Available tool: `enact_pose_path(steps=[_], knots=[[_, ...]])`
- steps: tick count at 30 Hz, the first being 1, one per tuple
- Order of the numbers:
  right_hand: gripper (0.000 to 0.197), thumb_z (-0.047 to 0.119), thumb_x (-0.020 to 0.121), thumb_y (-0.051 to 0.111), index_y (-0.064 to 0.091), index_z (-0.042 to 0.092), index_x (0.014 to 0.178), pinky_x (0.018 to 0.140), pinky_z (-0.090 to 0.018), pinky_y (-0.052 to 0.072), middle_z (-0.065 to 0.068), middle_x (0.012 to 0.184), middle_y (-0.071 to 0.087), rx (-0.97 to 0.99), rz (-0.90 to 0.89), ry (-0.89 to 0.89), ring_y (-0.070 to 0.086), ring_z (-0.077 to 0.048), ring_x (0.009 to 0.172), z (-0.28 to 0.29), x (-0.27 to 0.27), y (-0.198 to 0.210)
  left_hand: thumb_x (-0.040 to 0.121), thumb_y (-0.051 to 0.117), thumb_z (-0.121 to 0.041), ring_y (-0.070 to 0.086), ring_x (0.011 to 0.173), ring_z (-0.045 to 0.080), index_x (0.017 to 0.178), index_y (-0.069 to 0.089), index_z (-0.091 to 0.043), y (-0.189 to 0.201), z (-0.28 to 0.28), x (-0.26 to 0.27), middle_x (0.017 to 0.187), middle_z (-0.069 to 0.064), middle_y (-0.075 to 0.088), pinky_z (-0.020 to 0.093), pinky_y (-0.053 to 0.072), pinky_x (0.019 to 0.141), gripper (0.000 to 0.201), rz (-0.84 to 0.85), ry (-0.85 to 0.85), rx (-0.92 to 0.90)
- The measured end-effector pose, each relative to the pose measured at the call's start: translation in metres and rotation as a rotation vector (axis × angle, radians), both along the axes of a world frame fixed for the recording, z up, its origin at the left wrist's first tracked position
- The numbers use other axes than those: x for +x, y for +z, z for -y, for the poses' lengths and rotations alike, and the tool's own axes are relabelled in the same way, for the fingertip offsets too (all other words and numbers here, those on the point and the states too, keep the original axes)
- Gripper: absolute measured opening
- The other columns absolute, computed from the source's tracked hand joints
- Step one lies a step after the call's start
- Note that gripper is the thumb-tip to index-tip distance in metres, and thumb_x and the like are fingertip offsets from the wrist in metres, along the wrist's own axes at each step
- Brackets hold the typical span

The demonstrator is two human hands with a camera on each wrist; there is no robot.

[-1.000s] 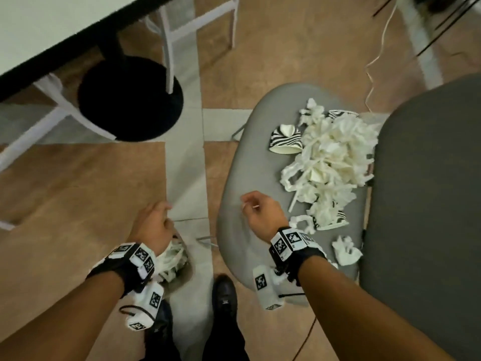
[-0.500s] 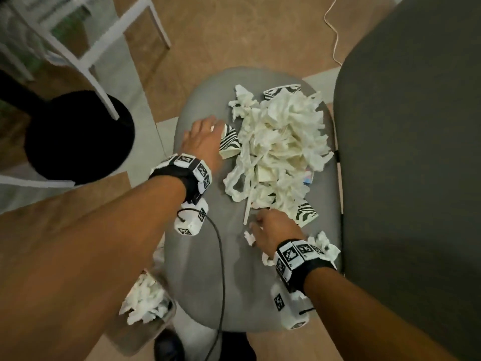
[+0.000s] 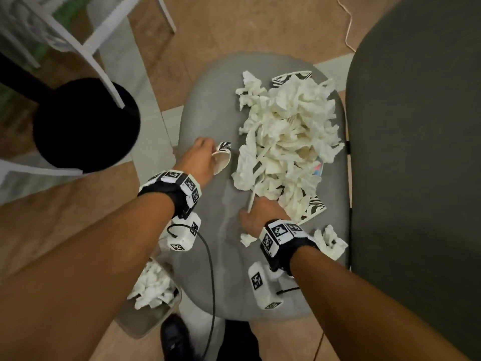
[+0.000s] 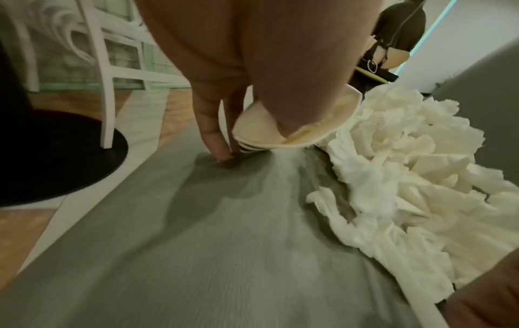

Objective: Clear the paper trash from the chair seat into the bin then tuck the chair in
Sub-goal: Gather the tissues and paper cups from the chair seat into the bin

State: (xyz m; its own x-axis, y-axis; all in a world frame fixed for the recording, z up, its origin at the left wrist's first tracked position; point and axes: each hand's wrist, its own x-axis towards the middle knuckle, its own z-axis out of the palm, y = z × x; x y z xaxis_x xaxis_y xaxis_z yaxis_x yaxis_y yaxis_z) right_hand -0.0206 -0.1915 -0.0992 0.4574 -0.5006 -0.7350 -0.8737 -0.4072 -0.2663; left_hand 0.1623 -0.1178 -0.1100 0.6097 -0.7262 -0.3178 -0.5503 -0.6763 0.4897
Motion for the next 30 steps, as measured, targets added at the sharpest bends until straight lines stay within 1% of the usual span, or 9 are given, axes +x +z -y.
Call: enact_pose_path(steps=[2,7,10,14,20,23,27,28,30], knots=[[0.04,0.051,0.074,0.049,0.063,0.018,0.092,0.071,-0.034,0.056,-0.003,0.083,0.066,0.031,0.005,0.026,0.063,-0.027,0.074,-0.012,0.002,0.007,0.096,0.045,-0.018,0.059,0.105,0.035,0.116,0.052,-0.011,0.006,-0.016,-0.01,0.122,0.012,0.057,0.038,0.046,0.087,0.022,-0.052,0.043,0.028],[0.03,0.046,0.08,0.057,0.061,0.018,0.07,0.067,-0.029,0.051,-0.006,0.078,0.068,0.201,0.034,0.027,0.067,-0.028,0.078,-0.056,0.01,0.027,0.095,0.048,-0.025,0.061,0.094,0.033,0.116,0.052,-0.014,0.024,-0.077,-0.031,0.106,0.011,0.065,0.037,0.047,0.078,0.024,-0.147,0.197,0.004],[0.035,0.043,0.076,0.055,0.07,0.012,0.069,0.06,-0.031,0.057,-0.006,0.066,0.073,0.307,0.015,0.01,0.063,-0.023,0.057,-0.099,0.017,0.032,0.093,0.051,-0.026,0.059,0.086,0.029,0.115,0.053,-0.015,0.022,-0.139,-0.034,0.099,0.004,0.063,0.035,0.045,0.075,0.025,-0.222,0.38,-0.015],[0.037,0.041,0.079,0.059,0.07,0.011,0.061,0.046,-0.021,0.043,-0.003,0.05,0.065,0.419,-0.014,0.03,0.055,-0.014,0.038,-0.173,0.02,0.022,0.092,0.053,-0.024,0.061,0.088,0.03,0.12,0.055,-0.014,0.01,-0.237,-0.041,0.104,0.01,0.067,0.031,0.045,0.075,0.03,-0.296,0.599,0.005],[0.035,0.036,0.08,0.054,0.068,0.014,0.057,0.045,-0.021,0.037,0.0,0.05,0.066,0.491,-0.149,0.22,0.056,-0.01,0.04,-0.284,0.026,-0.011,0.086,0.054,-0.028,0.064,0.103,0.035,0.13,0.053,-0.014,-0.036,-0.377,-0.07,0.117,0.015,0.068,0.034,0.051,0.084,0.045,-0.43,0.744,0.183],[0.026,0.044,0.073,0.055,0.061,0.019,0.067,0.053,-0.027,0.044,-0.006,0.072,0.068,0.476,-0.184,0.304,0.063,-0.025,0.065,-0.325,0.028,-0.036,0.088,0.057,-0.022,0.065,0.104,0.035,0.133,0.054,-0.015,-0.067,-0.419,-0.089,0.121,0.014,0.067,0.028,0.047,0.078,0.045,-0.482,0.737,0.234],[0.027,0.041,0.093,0.045,0.063,0.021,0.09,0.084,-0.036,0.045,-0.016,0.111,0.064,0.397,-0.164,0.406,0.061,-0.035,0.107,-0.334,0.038,-0.047,0.089,0.059,-0.027,0.067,0.091,0.022,0.13,0.06,-0.026,-0.089,-0.435,-0.105,0.104,0.001,0.072,0.021,0.043,0.074,0.041,-0.573,0.784,0.141],[0.035,0.043,0.094,0.044,0.066,0.017,0.102,0.088,-0.037,0.046,-0.016,0.118,0.064,0.359,-0.149,0.414,0.06,-0.035,0.109,-0.329,0.041,-0.047,0.089,0.058,-0.029,0.065,0.083,0.019,0.122,0.064,-0.025,-0.089,-0.435,-0.106,0.094,-0.002,0.071,0.021,0.043,0.069,0.034,-0.595,0.793,0.153],[0.046,0.053,0.083,0.048,0.068,0.013,0.093,0.085,-0.041,0.053,-0.012,0.105,0.071,0.303,-0.131,0.345,0.064,-0.032,0.092,-0.313,0.045,-0.044,0.084,0.053,-0.037,0.06,0.074,0.018,0.101,0.067,-0.023,-0.087,-0.432,-0.102,0.084,-0.002,0.069,0.023,0.041,0.065,0.026,-0.592,0.753,0.176]])
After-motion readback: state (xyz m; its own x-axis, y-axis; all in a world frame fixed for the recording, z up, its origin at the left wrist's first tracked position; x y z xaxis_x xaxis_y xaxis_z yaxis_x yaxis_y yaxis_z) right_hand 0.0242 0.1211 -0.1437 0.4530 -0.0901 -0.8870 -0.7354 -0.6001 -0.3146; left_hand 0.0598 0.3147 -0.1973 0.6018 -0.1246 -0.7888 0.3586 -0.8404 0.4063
